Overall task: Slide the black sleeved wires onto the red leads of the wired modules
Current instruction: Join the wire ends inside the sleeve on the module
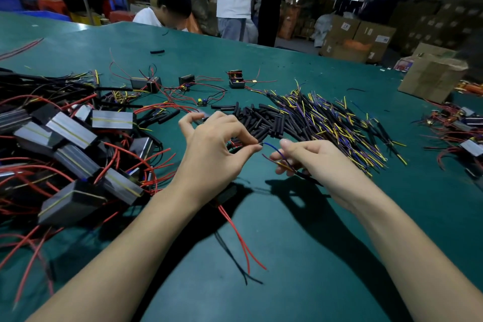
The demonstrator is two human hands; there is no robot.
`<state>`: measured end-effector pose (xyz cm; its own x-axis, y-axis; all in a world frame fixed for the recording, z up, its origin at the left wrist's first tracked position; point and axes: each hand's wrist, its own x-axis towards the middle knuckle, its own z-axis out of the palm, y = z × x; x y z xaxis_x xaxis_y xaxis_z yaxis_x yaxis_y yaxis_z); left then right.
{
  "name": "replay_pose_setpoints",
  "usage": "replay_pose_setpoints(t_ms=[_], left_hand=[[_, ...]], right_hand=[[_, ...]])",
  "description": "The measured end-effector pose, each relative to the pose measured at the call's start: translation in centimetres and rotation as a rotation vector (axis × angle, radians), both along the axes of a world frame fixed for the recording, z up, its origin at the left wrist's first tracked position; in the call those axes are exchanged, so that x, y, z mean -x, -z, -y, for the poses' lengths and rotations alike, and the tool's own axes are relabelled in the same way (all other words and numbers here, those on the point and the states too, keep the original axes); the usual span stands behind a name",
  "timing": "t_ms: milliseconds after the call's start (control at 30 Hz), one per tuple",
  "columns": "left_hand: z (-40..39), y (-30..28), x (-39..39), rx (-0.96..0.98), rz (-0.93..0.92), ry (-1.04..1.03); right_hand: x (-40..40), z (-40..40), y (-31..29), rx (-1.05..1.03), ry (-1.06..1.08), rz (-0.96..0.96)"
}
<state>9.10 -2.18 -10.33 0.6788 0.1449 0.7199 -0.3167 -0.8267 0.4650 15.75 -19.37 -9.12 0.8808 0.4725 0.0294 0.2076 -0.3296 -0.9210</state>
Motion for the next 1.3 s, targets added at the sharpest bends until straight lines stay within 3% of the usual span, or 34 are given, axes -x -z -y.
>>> replay_pose_setpoints(t_ms=[233,433,567,700,833,933,1033,1300], left_hand=[[-0.6,-0.8,0.3,0.068,-0.01,0.179],[-0.1,-0.8,0.3,0.391,-0.041,0.227],[0.4,-0.3,0.4,0.274,-0.187,0.341],[0.5,0.2,0.2,0.081,-0.258,0.241],[0.0,0.1,0.1,0.205,-0.188,0.146],[-0.8,-0.2,-0.1,0.337,-0.325,0.171],[-1.3,0.1,-0.3,0.321,-0.464,0.163],[-1.2,0.4,-0.5,0.433,-0.373,0.17]], right_hand=[[0.0,0.6,-0.7,-0.064,-0.07,0.001],[0.3,-0.1,-0.6,-0.101,-0.044,0.101],[0.3,-0.2,-0.4,-0.071,-0.072,0.114],[0.2,0.0,-0.5,-0.134,-0.053,0.128],[0.3,0.1,-0.6,-0.151,-0.063,0.13],[0.4,-0.1,-0.5,-0.151,-0.043,0.125],[0.5,-0.3,-0.4,-0.133,-0.048,0.12],[0.5,-0.6,0.1,-0.13,-0.063,0.12]])
